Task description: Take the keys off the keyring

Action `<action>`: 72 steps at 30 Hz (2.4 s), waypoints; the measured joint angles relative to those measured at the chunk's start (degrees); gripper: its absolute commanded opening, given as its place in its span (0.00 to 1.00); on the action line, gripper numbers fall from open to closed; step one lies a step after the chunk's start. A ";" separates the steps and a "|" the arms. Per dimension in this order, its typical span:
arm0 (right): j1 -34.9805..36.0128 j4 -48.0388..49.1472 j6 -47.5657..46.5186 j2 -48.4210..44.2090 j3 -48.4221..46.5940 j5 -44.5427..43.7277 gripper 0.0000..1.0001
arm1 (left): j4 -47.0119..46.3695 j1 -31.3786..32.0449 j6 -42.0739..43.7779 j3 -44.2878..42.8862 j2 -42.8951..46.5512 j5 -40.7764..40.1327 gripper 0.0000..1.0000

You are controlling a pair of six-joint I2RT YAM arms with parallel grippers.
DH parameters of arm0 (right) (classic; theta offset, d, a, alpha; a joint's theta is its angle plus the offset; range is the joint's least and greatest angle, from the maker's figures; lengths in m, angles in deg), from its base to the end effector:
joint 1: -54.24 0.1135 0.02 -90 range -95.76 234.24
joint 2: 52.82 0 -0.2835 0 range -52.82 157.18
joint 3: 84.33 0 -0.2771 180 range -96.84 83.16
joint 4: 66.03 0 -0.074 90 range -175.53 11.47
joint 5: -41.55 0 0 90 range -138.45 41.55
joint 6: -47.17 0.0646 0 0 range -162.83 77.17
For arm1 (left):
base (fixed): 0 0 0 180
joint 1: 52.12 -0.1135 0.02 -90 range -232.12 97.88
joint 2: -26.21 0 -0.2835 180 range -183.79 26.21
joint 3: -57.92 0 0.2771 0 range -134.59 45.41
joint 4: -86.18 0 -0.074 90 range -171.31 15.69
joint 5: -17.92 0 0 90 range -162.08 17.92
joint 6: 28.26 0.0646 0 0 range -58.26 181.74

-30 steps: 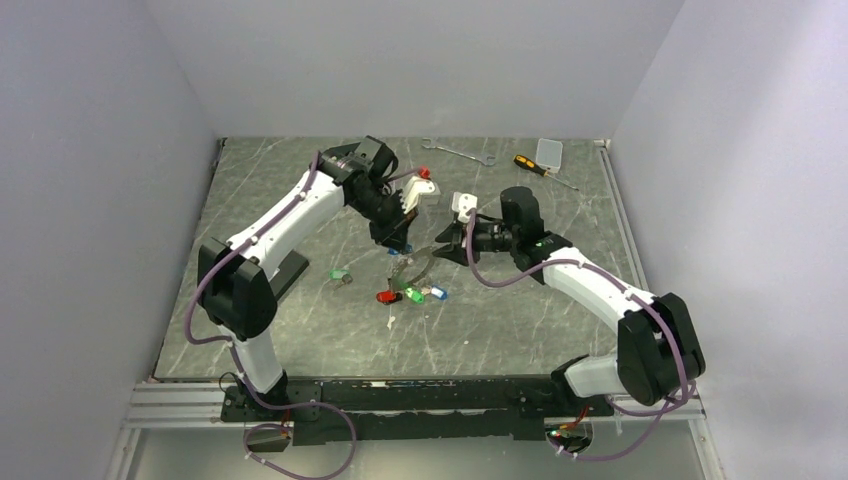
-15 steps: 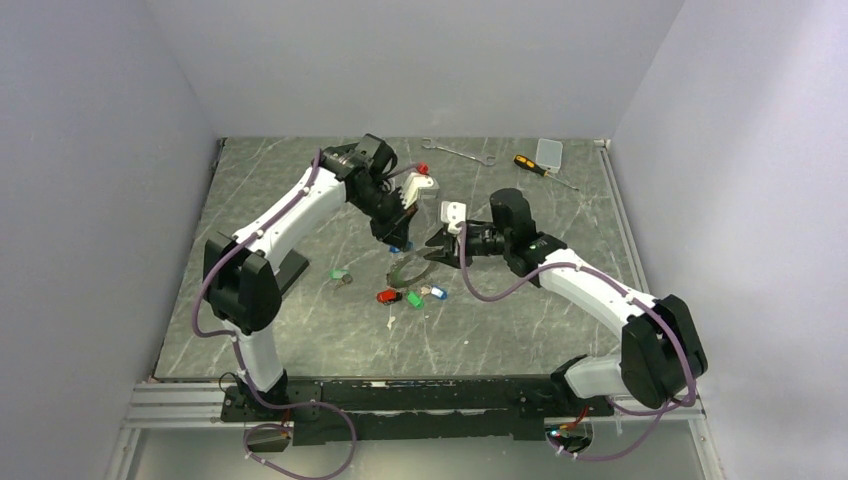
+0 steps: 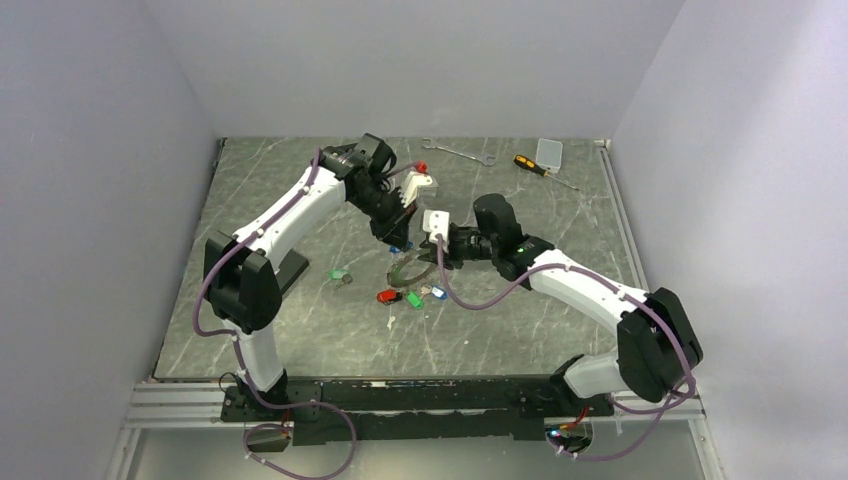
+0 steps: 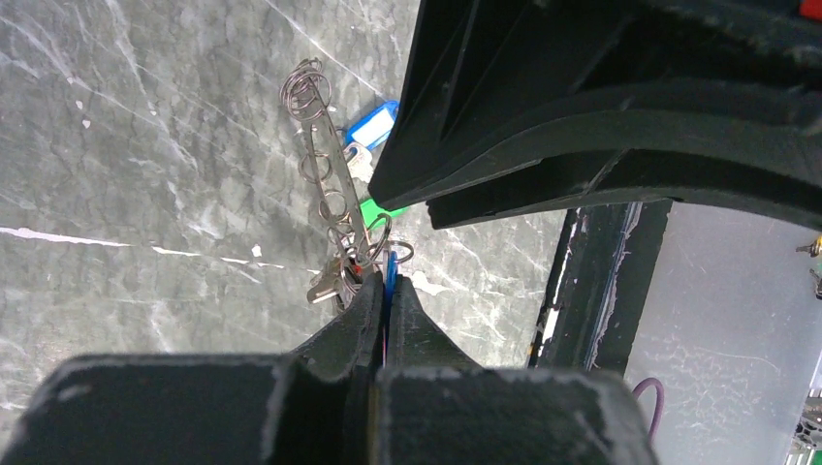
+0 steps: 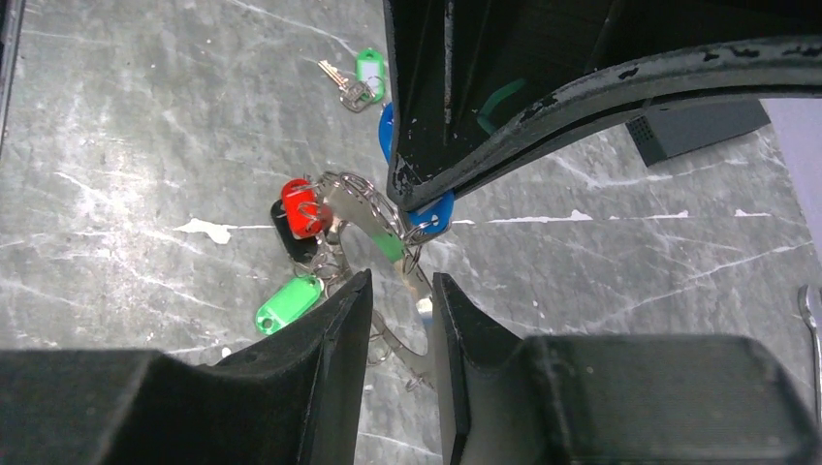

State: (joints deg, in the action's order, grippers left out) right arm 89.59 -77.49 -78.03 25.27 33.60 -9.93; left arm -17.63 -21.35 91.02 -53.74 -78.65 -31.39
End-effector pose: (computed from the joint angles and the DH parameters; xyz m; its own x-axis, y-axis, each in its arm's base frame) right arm 0.2527 0.2286 0.2570 0.2132 -0.4017 -0.8906 -0.9551 0.1063 -0.2766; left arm 0.3317 -0.2465 0.3052 -0.4153 0.6789 -0.6055 0.9037 0.2317 -0.3601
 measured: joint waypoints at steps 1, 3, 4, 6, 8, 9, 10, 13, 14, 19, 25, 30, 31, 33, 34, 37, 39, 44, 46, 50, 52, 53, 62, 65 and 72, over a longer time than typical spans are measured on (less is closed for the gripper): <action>0.17 -0.04 -0.22 0.22 -0.20 -0.46 0.33 | 0.00 0.00 0.00 0.00 0.00 0.02 0.00; 0.44 -0.09 -0.44 0.55 -0.44 -1.07 0.33 | 0.00 -0.02 0.00 0.00 0.00 0.02 0.00; 0.52 -0.11 -0.61 0.74 -0.57 -1.29 0.33 | 0.00 -0.02 0.00 0.00 0.00 0.04 0.00; 0.74 -0.13 -0.81 1.25 -0.92 -1.99 0.33 | 0.02 -0.04 0.00 0.00 0.00 0.07 0.00; 0.96 -0.13 -0.98 1.79 -1.38 -2.38 0.32 | 0.07 -0.07 0.00 -0.09 0.00 0.04 0.00; 1.05 -0.13 -1.16 2.05 -1.62 -2.60 0.32 | 0.02 -0.07 0.00 -0.15 0.00 0.07 0.00; 1.14 -0.17 -1.29 2.32 -1.86 -2.73 0.31 | 0.00 -0.07 0.00 -0.22 0.00 0.07 0.00; 1.46 -0.15 -1.51 2.99 -2.45 -3.39 0.29 | 0.02 -0.07 0.00 -0.31 0.00 0.17 0.00; 1.60 -0.17 -1.66 3.21 -2.62 -3.61 0.27 | 0.02 -0.07 0.00 -0.28 0.00 0.20 0.00; 2.16 -0.52 -2.60 3.82 -3.10 -4.17 0.05 | 0.02 -0.22 0.00 -0.31 0.00 0.46 0.00; 2.32 -0.22 -3.17 3.93 -3.10 -4.81 0.00 | 0.20 -1.36 -0.09 -0.28 0.00 1.20 0.00; 1.84 2.27 -2.03 3.96 -2.40 -4.83 0.00 | -1.44 -3.39 -0.96 1.66 0.48 3.52 0.00; 1.49 3.17 -1.38 3.98 -1.81 -4.33 0.00 | -2.01 -3.82 -1.14 2.69 0.79 3.74 0.00; 0.87 5.60 0.15 4.09 -0.42 -3.13 0.00 | -2.95 -4.52 -1.55 4.31 0.90 4.28 0.00; 0.57 6.95 1.27 4.22 0.33 -2.38 0.00 | -3.34 -4.85 -1.73 5.07 0.90 4.55 0.00; -0.66 11.80 5.25 4.55 2.45 -0.22 0.00 | -4.70 -5.46 -2.40 7.04 1.01 5.20 0.00; -1.92 16.41 8.90 4.66 4.55 1.44 0.00 | -6.05 -5.79 -3.10 8.57 1.18 5.88 0.00; -4.59 29.77 19.02 6.64 9.11 5.33 0.00 | -9.20 -6.05 -4.44 11.21 1.22 7.54 0.00; -5.20 34.86 23.37 8.00 10.21 6.23 0.00 | -10.34 -6.05 -5.01 12.07 1.22 7.89 0.00; -5.79 43.80 30.88 10.21 11.82 7.08 0.00 | -12.33 -6.05 -6.10 13.57 1.27 8.72 0.00; -5.92 47.69 34.36 11.41 12.35 7.23 0.00 | -13.53 -6.14 -6.58 14.56 1.55 9.31 0.00; -5.99 48.98 35.63 11.89 12.46 7.34 0.00 | -13.77 -6.16 -6.67 14.88 1.68 9.49 0.00; -6.12 58.66 44.65 14.21 13.20 10.10 0.00 | -16.52 -6.16 -7.78 16.46 2.89 10.58 0.00; -6.27 59.67 46.03 14.32 13.31 11.08 0.00 | -16.81 -6.16 -7.80 16.70 3.28 10.71 0.00; -8.20 62.69 51.39 14.71 13.31 16.09 0.00 | -16.72 -6.14 -7.67 16.92 5.31 10.47 0.00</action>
State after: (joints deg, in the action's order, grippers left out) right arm 81.40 -14.81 -26.64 39.98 46.91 6.16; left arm -34.35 -27.49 83.34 -36.82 -73.34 -20.92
